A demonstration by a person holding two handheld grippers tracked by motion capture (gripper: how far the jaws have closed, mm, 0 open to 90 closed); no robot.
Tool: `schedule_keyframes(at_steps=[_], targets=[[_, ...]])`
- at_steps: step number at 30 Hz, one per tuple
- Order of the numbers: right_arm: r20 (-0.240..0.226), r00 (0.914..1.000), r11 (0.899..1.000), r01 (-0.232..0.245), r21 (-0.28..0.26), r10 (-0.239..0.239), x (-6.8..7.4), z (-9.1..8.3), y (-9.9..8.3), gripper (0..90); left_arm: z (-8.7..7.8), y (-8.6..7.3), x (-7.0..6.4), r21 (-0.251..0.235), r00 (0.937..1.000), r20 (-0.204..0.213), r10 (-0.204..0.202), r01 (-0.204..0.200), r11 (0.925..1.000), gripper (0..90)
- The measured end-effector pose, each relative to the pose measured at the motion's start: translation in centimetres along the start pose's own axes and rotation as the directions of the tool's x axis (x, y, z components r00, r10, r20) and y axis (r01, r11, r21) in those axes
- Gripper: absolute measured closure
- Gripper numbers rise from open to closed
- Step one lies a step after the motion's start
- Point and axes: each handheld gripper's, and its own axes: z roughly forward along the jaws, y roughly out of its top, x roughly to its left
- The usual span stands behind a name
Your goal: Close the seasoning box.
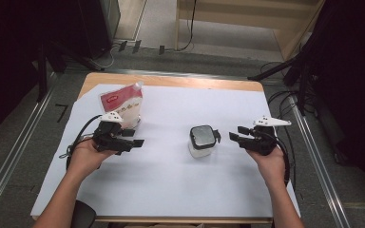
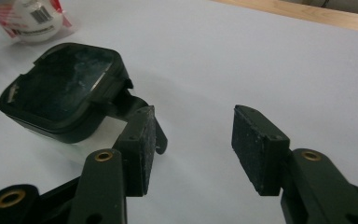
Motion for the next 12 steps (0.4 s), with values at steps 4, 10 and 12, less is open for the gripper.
schedule_keyframes(at_steps=[4, 10, 12], targets=[[0.000, 0.9999, 1.000, -0.016, 0.005, 0.016, -0.46, -0.03, -0.28, 48.5, -0.06, -0.12, 0.17, 0.003, 0.9999, -0.002, -0.010, 0.010, 0.9999, 38.0], [0.005, 0.9996, 1.000, -0.027, 0.003, 0.027, -0.82, -0.12, -0.41, 47.4, 0.01, -0.12, 0.22, 0.009, 1.0000, 0.003, -0.008, 0.008, 0.9999, 37.7], [0.006, 0.9997, 1.000, -0.026, 0.004, 0.026, -0.81, -0.12, -0.44, 47.2, 0.05, -0.12, 0.20, 0.009, 0.9999, -0.005, -0.009, 0.009, 0.9999, 37.6]])
